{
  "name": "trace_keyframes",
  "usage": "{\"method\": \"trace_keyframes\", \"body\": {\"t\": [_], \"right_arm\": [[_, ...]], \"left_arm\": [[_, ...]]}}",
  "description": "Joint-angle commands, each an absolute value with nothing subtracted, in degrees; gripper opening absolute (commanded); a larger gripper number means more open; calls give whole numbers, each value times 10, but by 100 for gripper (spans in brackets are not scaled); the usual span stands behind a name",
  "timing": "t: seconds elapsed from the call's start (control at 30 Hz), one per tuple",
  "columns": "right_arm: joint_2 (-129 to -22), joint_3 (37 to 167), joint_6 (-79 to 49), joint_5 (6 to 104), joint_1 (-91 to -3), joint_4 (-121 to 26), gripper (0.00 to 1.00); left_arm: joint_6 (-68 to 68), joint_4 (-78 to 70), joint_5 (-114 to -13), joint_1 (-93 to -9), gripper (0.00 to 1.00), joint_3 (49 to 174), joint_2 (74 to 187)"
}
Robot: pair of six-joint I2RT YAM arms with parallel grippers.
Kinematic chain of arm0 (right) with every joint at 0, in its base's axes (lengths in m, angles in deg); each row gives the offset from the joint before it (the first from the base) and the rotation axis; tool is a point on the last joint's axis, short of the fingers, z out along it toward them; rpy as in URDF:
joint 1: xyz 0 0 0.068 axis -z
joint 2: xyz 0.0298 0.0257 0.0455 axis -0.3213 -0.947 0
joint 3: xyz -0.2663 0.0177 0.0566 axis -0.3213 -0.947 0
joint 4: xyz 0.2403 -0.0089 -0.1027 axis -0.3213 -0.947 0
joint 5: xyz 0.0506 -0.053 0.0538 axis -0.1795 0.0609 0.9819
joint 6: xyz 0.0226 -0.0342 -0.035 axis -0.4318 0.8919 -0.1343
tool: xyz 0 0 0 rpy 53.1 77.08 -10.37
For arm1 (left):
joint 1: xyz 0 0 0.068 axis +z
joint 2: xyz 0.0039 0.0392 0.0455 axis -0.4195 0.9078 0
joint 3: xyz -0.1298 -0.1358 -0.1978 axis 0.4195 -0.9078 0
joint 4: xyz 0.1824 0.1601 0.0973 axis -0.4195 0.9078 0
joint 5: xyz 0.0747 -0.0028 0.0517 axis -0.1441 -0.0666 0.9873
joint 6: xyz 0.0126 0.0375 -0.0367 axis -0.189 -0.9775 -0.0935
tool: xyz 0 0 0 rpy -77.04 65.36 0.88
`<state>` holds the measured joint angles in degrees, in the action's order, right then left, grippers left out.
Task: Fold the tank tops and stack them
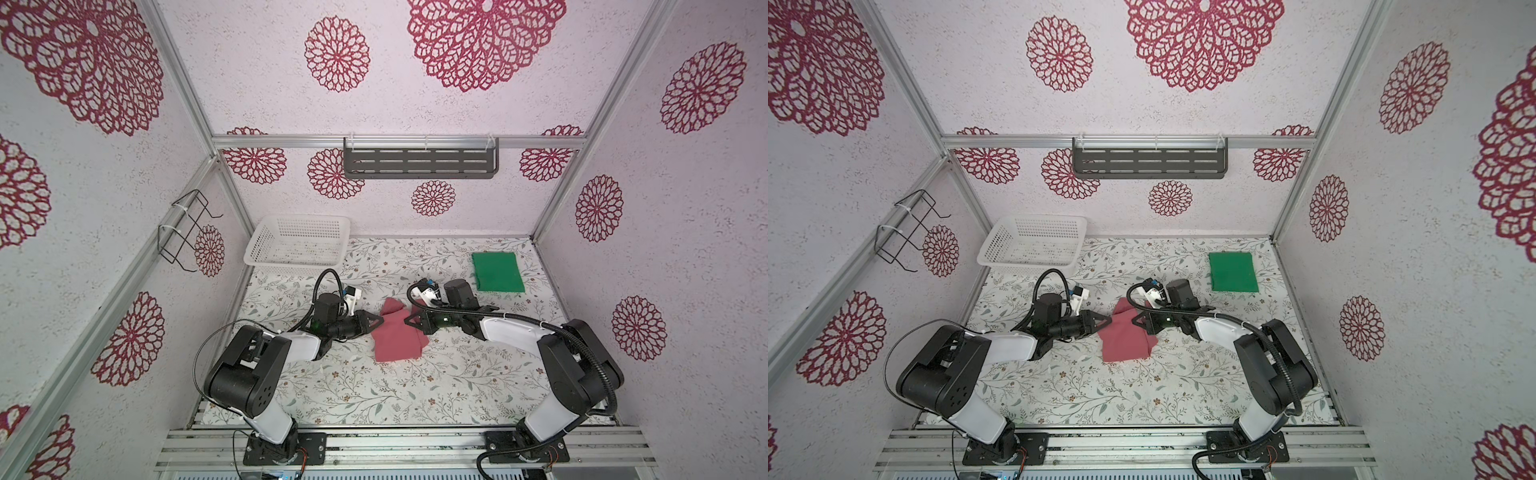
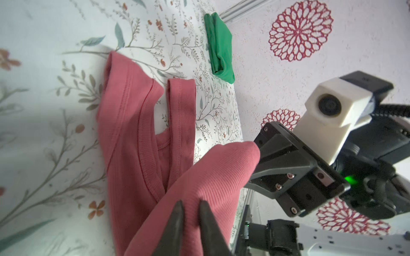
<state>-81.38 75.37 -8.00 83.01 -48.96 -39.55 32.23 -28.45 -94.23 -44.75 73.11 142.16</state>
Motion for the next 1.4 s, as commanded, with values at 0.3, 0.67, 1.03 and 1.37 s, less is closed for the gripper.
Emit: {"method": "trace_keyframes", "body": {"t": [0.3, 0.67, 1.03, 1.37], "right_arm": [[-777, 738, -224, 786, -474, -356, 0], [-818, 735, -318, 726, -446, -368, 0], [-894, 735, -364, 690, -417, -317, 2], [-753, 773, -270, 603, -428, -494, 46]], "left_arm": [[228, -26, -865, -468, 0, 883, 1327], [249, -64, -833, -471, 0, 997, 1474], [263, -110, -806, -471, 11, 1098, 1660], [153, 112, -677, -463, 67, 1113, 1497]]}}
